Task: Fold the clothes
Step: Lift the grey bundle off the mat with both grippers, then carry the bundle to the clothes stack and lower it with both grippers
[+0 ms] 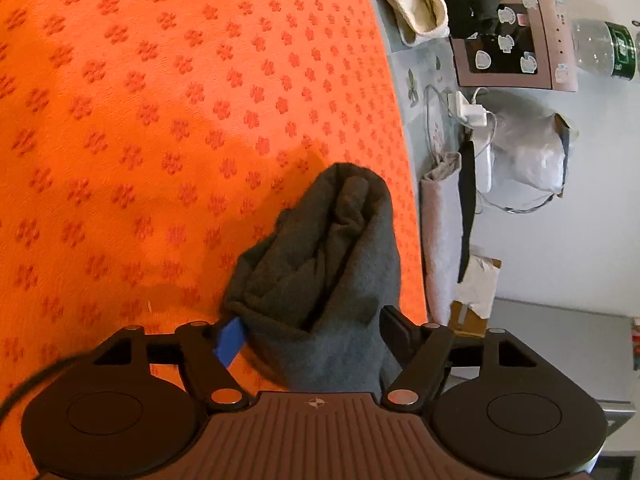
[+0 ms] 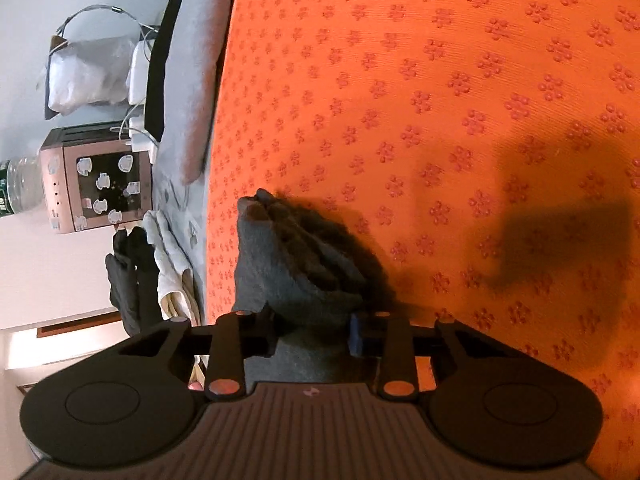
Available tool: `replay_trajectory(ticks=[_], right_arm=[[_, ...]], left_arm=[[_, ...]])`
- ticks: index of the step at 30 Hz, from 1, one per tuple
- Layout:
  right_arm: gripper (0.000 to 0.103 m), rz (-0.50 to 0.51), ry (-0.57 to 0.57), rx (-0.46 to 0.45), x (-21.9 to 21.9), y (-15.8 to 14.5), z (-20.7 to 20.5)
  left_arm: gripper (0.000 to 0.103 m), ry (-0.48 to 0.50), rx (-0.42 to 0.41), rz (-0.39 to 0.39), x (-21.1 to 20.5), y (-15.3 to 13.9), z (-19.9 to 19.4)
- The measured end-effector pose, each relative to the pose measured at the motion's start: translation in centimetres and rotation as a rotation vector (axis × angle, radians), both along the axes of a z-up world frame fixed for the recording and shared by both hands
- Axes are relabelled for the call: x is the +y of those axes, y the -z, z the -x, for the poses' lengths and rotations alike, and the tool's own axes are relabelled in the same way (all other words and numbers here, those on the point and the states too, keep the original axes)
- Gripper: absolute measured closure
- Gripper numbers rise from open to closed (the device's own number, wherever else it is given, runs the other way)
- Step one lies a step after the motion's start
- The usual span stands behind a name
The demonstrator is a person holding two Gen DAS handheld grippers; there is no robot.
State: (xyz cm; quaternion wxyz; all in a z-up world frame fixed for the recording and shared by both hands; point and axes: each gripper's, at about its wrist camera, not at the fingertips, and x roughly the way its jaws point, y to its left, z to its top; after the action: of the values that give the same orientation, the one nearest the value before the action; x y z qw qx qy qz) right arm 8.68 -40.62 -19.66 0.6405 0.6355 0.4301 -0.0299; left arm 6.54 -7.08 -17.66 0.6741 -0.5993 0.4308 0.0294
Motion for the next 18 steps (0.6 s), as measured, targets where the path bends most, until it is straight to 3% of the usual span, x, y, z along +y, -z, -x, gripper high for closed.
replay_trajectory(ticks=[2, 4, 7, 12, 18], right_arm=[[0.070, 0.017, -0.011, -0.012, 0.1, -0.4, -0.1], [0.072, 0.051, -0.031, -0.028, 0.3, -1.0, -0.3], [0.073, 0.119, -0.059, -0.061, 0.5, -2.1, -0.4], [0.075, 0.231, -0.095, -0.140, 0.3, -4.4, -0.4], [0.075, 0.288, -0.092, -0.241, -1.4, -7.7, -0.5]], left_arm=[[0.033, 0.001, -0.005, -0.024, 0.1, 0.1, -0.5], [0.052, 0.030, -0.026, -0.078, 0.0, -0.3, -1.0], [0.064, 0.130, -0.100, -0.208, -0.7, -2.0, -1.7], [0.066, 0.236, -0.185, -0.324, -2.1, -4.6, -2.4], [0.066, 0.312, -0.289, -0.400, -4.3, -8.3, -4.1]])
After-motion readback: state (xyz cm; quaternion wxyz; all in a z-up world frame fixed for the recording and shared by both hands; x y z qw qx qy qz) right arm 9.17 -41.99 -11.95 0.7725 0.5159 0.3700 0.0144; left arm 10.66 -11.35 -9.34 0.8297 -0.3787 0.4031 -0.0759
